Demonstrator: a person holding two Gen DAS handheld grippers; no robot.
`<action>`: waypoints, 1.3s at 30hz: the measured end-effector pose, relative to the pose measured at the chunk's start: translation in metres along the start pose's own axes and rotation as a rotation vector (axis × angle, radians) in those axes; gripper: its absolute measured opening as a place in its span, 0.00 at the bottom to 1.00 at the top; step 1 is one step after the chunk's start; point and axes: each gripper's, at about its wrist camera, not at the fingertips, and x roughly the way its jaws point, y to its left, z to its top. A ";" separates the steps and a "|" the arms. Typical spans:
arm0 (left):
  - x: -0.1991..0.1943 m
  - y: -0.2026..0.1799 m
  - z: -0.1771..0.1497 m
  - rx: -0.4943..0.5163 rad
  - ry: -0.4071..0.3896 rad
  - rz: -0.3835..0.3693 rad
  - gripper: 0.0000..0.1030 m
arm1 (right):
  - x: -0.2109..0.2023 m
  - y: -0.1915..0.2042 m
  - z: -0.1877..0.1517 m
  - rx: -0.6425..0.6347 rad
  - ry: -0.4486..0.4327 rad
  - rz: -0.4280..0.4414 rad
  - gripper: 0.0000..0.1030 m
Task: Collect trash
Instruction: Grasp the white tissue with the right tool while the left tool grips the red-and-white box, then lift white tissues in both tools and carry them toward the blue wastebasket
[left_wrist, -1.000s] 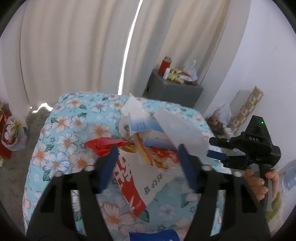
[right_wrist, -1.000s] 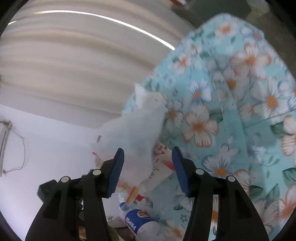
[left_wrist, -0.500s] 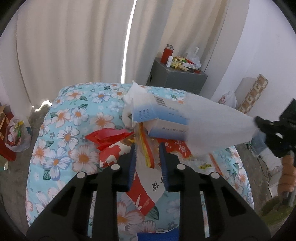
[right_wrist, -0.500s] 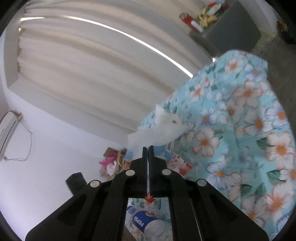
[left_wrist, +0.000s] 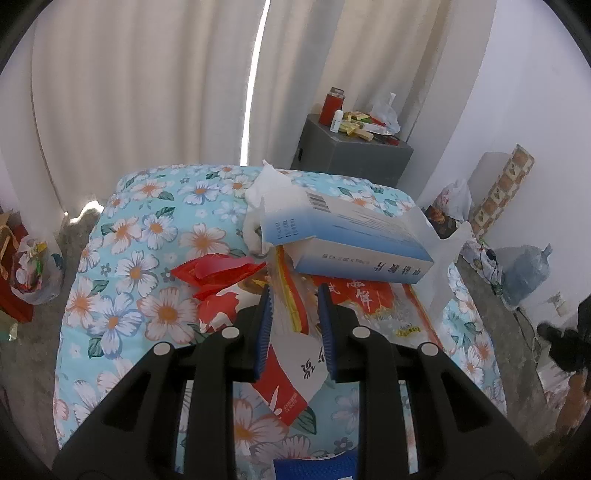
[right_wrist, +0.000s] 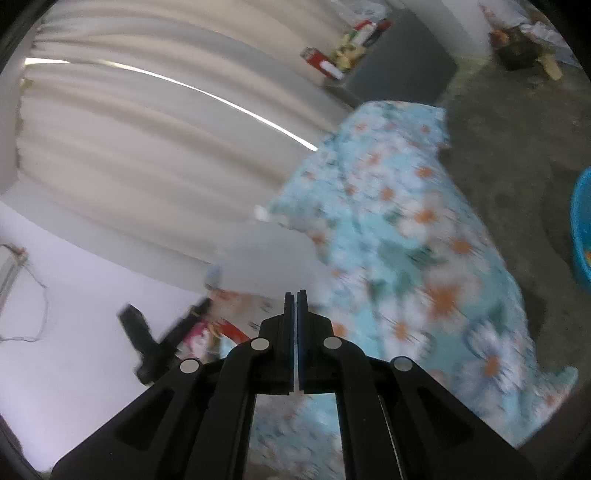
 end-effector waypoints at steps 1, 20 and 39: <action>0.000 -0.001 0.000 0.007 0.000 0.004 0.21 | 0.000 -0.002 -0.003 0.005 0.011 0.001 0.03; -0.002 -0.003 -0.001 -0.010 0.011 -0.009 0.21 | 0.162 0.006 0.080 0.125 0.110 0.084 0.75; 0.121 0.045 0.156 -0.126 0.284 -0.279 0.70 | 0.156 -0.032 0.061 0.323 0.213 0.195 0.75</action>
